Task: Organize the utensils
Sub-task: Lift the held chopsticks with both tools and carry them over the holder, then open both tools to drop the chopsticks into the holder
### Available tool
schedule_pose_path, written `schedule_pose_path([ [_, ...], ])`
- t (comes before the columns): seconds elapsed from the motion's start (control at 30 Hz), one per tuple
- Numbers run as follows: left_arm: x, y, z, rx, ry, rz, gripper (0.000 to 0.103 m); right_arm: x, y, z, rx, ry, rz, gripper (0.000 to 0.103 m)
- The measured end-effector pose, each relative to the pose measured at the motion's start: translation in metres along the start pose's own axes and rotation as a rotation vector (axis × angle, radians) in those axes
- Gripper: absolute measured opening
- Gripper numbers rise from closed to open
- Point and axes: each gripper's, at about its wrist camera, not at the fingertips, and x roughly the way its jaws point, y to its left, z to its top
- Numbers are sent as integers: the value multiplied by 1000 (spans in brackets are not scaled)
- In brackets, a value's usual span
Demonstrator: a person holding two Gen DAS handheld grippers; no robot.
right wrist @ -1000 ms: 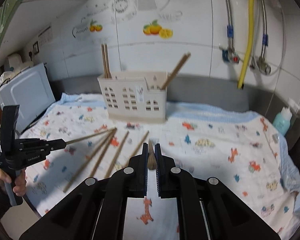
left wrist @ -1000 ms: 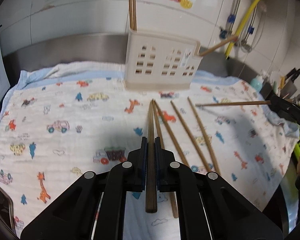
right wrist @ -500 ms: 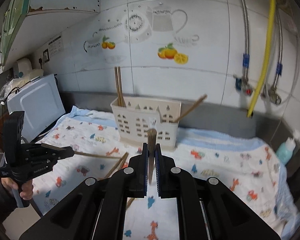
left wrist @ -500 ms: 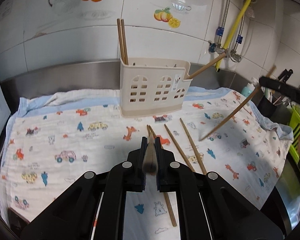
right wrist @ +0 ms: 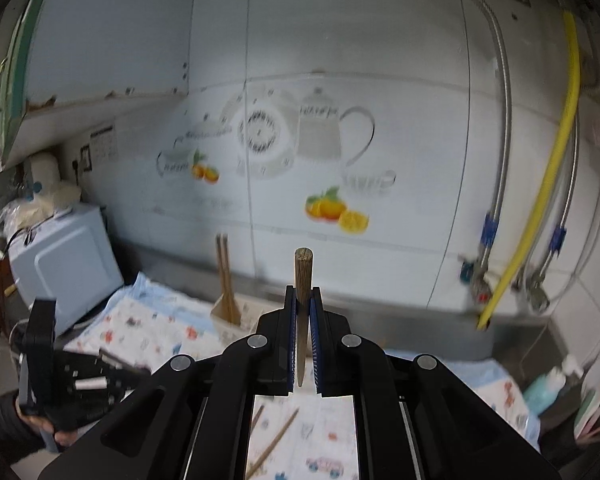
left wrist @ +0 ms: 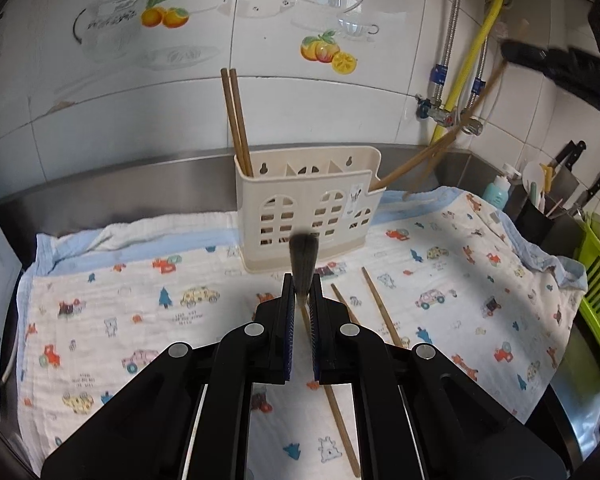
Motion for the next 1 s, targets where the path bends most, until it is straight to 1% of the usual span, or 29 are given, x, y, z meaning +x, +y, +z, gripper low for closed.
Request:
schedule_pose_path([
  [0.1, -2, 1, 10, 7, -17, 4, 6, 10, -3, 14, 9, -19, -12, 7],
  [0.23, -7, 1, 23, 18, -41, 6, 6, 34, -7, 21, 21, -8, -21, 7],
  [0.43, -18, -1, 47, 38, -90, 18, 6, 70, -10, 13, 38, 36, -21, 7],
  [0.63, -37, -8, 83, 63, -184, 36, 6, 99, -13, -5, 52, 93, -22, 7],
  [0.73, -44, -11, 104, 70, -228, 37, 6, 109, -16, -12, 61, 114, -25, 7],
  [0.9, -46, -16, 131, 87, -289, 73, 6, 112, -18, -18, 59, 124, -28, 7],
  [1.0, -39, -14, 142, 73, -296, 83, 6, 112, -20, -20, 59, 127, -30, 7],
])
